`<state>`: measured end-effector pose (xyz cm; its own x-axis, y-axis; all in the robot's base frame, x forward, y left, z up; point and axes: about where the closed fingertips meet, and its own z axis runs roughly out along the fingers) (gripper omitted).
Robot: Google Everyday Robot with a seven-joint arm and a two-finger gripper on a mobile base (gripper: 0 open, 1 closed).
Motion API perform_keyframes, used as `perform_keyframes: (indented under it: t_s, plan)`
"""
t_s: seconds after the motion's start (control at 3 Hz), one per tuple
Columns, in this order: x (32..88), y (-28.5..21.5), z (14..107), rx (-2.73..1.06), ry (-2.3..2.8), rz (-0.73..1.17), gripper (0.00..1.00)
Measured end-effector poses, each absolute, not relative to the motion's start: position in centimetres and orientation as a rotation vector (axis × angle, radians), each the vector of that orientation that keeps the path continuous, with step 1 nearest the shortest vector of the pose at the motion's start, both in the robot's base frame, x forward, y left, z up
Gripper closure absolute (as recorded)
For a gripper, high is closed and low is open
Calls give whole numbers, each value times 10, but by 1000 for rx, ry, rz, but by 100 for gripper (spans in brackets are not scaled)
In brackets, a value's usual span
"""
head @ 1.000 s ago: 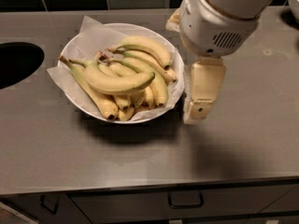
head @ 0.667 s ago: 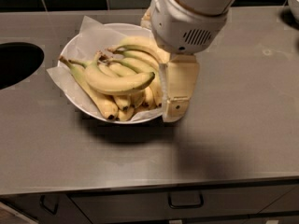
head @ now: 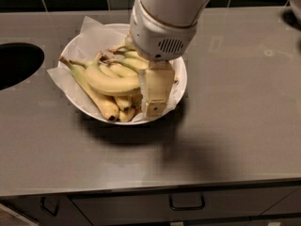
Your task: Pick banana from white bowl
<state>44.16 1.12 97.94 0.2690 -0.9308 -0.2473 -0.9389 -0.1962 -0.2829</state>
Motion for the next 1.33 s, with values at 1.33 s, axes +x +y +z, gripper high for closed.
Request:
perform_keyframes:
  t_s: [1.33]
  plan:
    - [452, 16, 952, -2197, 1735, 96, 34]
